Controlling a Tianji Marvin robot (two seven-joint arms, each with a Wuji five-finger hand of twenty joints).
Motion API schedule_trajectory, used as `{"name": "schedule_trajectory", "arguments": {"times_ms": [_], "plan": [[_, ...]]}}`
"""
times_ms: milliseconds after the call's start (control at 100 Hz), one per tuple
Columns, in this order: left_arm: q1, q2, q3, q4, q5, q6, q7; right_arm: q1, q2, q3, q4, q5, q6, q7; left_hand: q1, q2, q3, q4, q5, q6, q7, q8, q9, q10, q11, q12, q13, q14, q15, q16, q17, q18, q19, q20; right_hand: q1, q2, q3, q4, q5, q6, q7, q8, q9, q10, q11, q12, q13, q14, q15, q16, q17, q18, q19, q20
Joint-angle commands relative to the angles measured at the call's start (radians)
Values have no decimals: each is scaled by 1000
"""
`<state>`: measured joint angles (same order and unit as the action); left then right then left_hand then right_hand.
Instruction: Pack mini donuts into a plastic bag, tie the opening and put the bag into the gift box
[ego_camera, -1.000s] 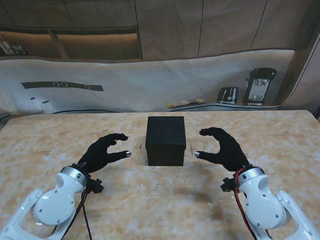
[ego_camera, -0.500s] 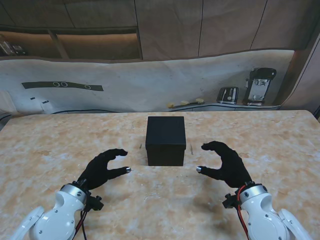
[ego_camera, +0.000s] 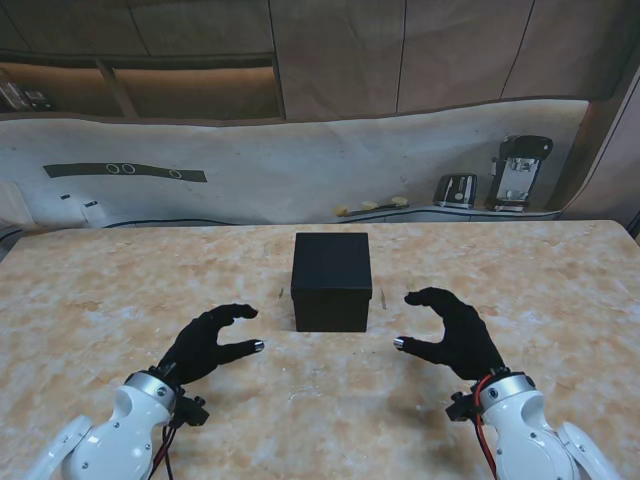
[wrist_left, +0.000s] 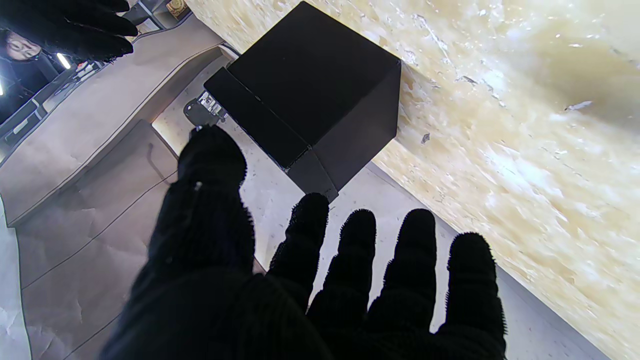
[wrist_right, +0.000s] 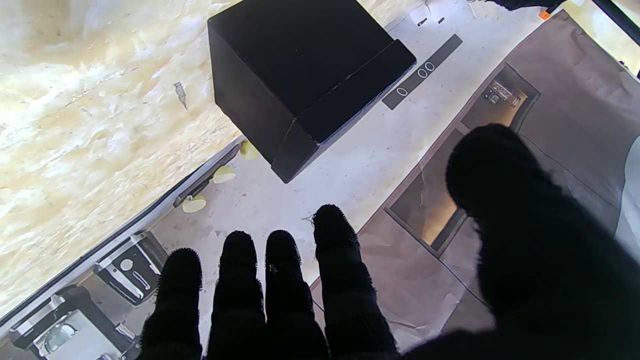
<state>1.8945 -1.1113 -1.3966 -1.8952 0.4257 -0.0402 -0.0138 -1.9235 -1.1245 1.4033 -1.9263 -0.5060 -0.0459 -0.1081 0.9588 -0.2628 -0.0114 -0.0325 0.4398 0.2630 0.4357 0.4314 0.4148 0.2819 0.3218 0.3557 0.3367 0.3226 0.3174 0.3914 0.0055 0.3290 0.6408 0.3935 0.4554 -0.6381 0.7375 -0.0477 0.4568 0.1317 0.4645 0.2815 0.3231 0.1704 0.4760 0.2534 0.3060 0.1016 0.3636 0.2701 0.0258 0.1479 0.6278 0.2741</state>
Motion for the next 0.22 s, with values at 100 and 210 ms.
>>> {"name": "schedule_trajectory", "arguments": {"times_ms": [100,210], "plan": [[-7,-1,3,5,-5,7,-19,1,-5,-7,4,4,11,24,19,-1,6,11,-13,-15,1,-9,-29,-27,4,7,-24,-23,8,5,-21,-7,4,-18,-32,3,13,18,7,6,-6,-16,-11,6,0,10,-16,-8,6,-3,-20,-33,-14,-22],[-10,-1,3,5,-8,11,-24,6,-4,-7,7,2,13,28,19,2,5,11,-14,-15,0,-9,-31,-27,3,7,-27,-23,6,5,-25,-7,1,-17,-35,4,14,18,10,8,-6,-16,-13,7,1,11,-17,-7,6,-3,-18,-35,-19,-26]]}}
